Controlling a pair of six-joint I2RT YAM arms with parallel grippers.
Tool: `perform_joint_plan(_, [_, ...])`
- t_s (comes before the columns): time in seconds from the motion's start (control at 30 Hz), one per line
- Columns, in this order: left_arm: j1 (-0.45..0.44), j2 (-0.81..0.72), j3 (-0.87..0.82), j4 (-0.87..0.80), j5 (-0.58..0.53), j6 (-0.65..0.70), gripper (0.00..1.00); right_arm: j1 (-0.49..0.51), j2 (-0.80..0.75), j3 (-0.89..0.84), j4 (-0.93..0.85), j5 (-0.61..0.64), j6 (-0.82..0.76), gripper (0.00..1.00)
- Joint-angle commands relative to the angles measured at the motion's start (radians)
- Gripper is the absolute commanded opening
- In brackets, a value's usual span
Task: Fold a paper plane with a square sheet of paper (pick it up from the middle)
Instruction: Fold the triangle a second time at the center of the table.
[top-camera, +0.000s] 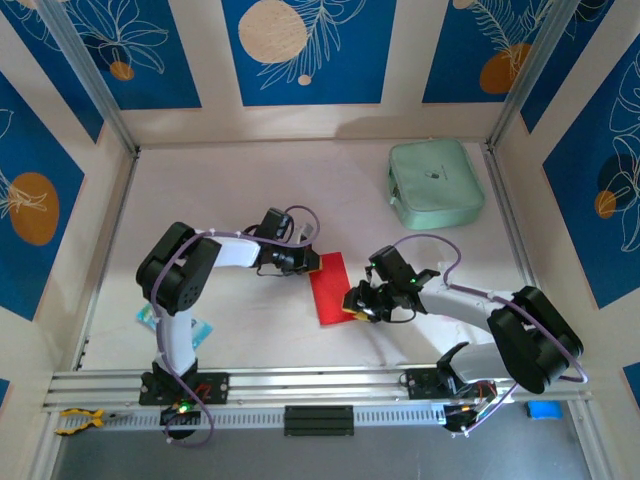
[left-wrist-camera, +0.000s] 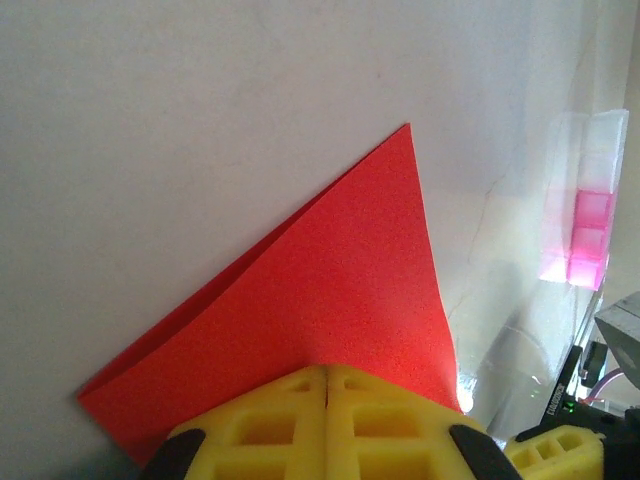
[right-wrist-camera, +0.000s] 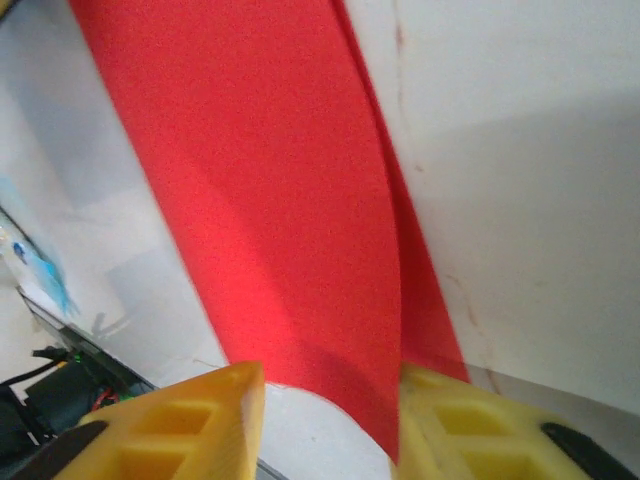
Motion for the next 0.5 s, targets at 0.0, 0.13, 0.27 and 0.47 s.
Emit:
perform_joint_plan(0.0, [0.010, 0.027, 0.004, -0.092, -0.010, 0.034, 0.00, -0.019, -0.003, 0.005, 0.055, -0.053, -0.010, 0.34])
perform_joint_plan(0.13, [0.010, 0.030, 0.022, -0.091, 0.001, 0.038, 0.00, -0.052, 0.028, 0.000, 0.115, -0.109, -0.024, 0.36])
perform_joint_plan(0.27, [0.009, 0.037, 0.035, -0.080, 0.010, 0.031, 0.00, -0.076, 0.065, -0.001, 0.172, -0.166, -0.045, 0.42])
perform_joint_plan(0.47, [0.008, 0.052, 0.048, -0.069, 0.025, 0.031, 0.00, -0.110, 0.136, 0.011, 0.242, -0.235, -0.069, 0.43])
